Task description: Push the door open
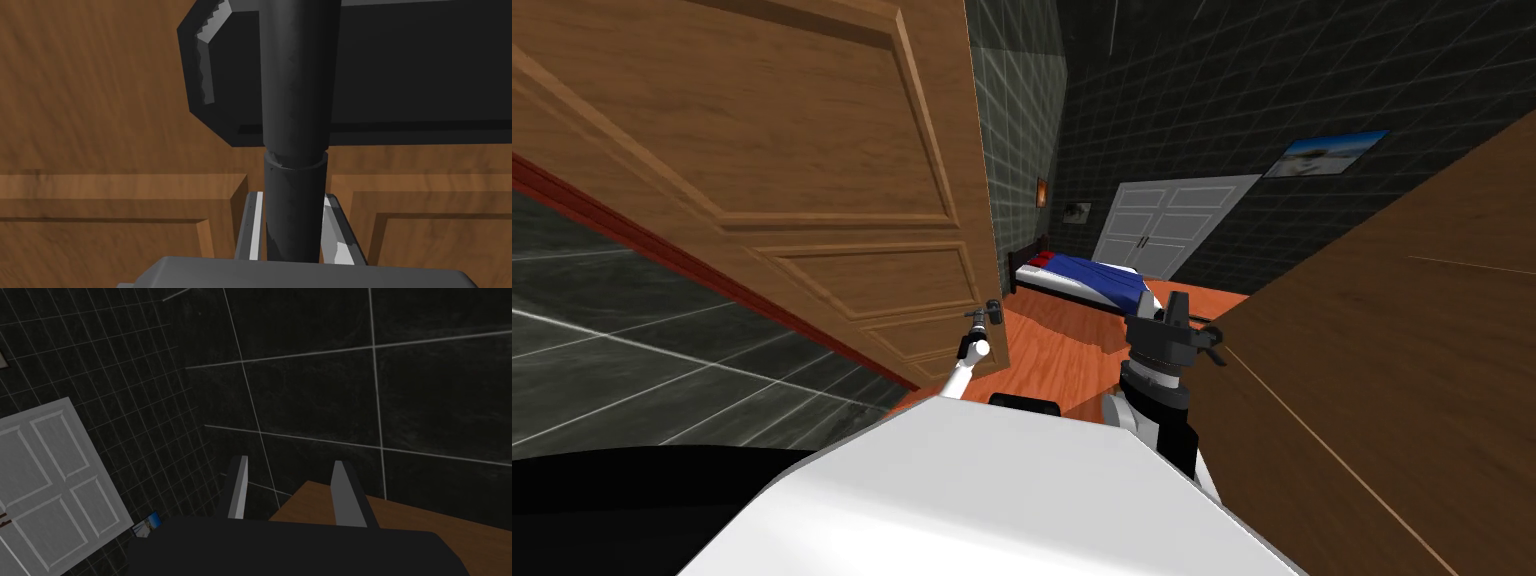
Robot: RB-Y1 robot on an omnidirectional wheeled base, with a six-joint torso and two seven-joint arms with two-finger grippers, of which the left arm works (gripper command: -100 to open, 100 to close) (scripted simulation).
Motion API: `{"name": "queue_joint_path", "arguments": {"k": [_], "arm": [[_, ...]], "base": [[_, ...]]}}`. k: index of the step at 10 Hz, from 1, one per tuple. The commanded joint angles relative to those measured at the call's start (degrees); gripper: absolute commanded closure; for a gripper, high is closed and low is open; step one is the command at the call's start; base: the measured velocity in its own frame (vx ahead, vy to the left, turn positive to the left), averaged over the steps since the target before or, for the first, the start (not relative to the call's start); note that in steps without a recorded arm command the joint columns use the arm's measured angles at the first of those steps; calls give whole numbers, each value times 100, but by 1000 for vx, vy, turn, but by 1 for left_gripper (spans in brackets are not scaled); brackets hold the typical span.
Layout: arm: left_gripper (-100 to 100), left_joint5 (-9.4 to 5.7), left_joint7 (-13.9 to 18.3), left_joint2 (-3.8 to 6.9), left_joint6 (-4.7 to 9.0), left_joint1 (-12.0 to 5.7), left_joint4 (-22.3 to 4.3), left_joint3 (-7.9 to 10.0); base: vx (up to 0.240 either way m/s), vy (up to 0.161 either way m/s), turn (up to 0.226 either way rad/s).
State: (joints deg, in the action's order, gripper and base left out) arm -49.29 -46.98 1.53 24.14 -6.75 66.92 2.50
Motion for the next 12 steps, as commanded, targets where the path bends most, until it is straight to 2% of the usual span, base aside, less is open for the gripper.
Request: {"name": "queue_joint_path", "arguments": {"k": [1,3,4,5,7,10,12], "arm": [[100,-42,-47,-14,60,-29,5,97],[100,-107,-118,-124,92,-29,8,217],[100,-91,-91,-81,83,-15,-4,196],[100,-190,-188,14,143,2,25,306],[100,-278,-275,59,186,19,49,393],[100,-431,-427,69,263,48,91,544],[100,-556,-551,14,324,71,124,668]], "base": [[192,-71,65],[165,-63,73],[73,-16,38],[125,-22,28],[188,-32,40],[215,-36,43],[214,-15,59]]}}
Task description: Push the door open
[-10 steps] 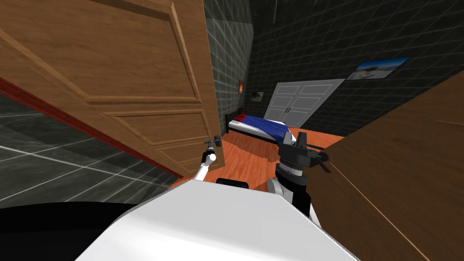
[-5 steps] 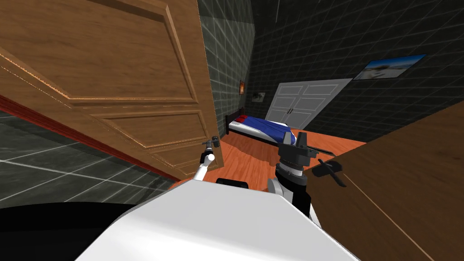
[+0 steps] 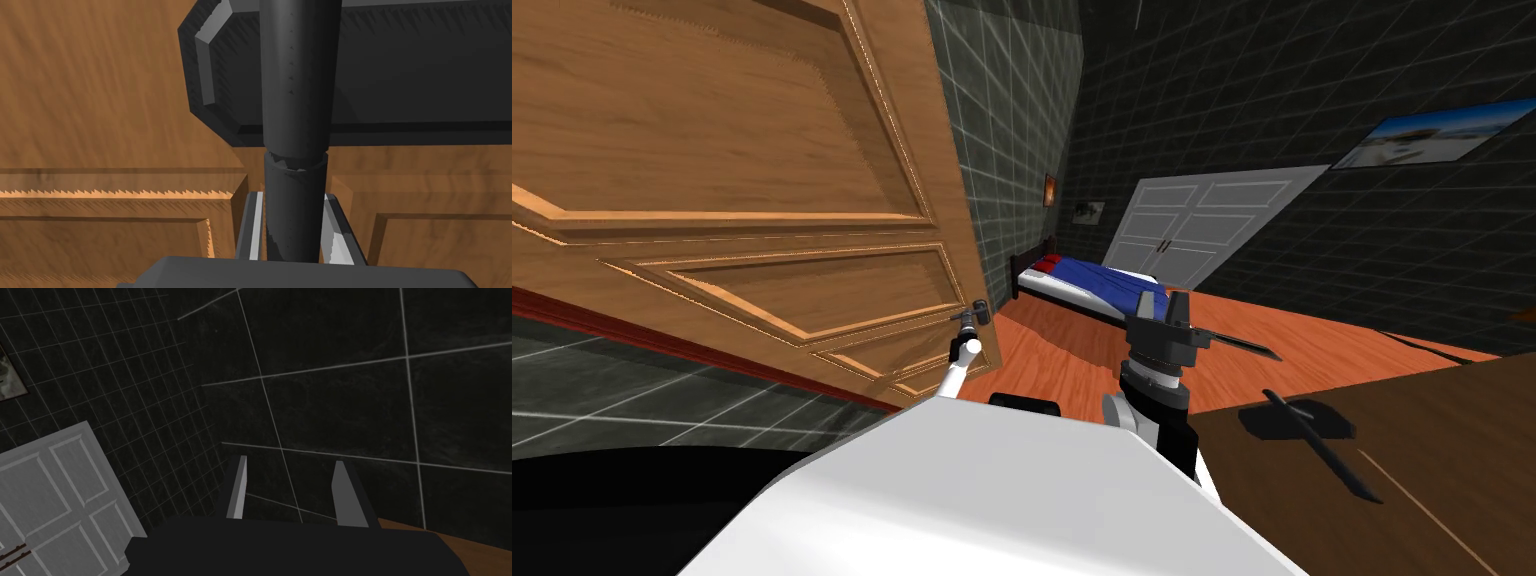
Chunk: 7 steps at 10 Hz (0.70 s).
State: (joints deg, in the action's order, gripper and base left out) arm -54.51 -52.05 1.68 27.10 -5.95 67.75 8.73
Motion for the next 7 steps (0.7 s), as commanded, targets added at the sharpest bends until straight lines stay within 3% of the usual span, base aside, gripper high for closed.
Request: {"name": "queue_joint_path", "arguments": {"k": [1,3,4,5,7], "arm": [[100,-78,-88,-36,50,-1,53,88],[100,-179,-188,-155,101,19,80,188],[100,-152,-151,-108,86,17,52,173],[100,-269,-261,-4,176,45,95,277],[100,-344,-331,35,229,64,120,337]], "base": [[201,7,27],[172,-18,47],[73,-1,32],[133,15,-2],[205,5,34]]}}
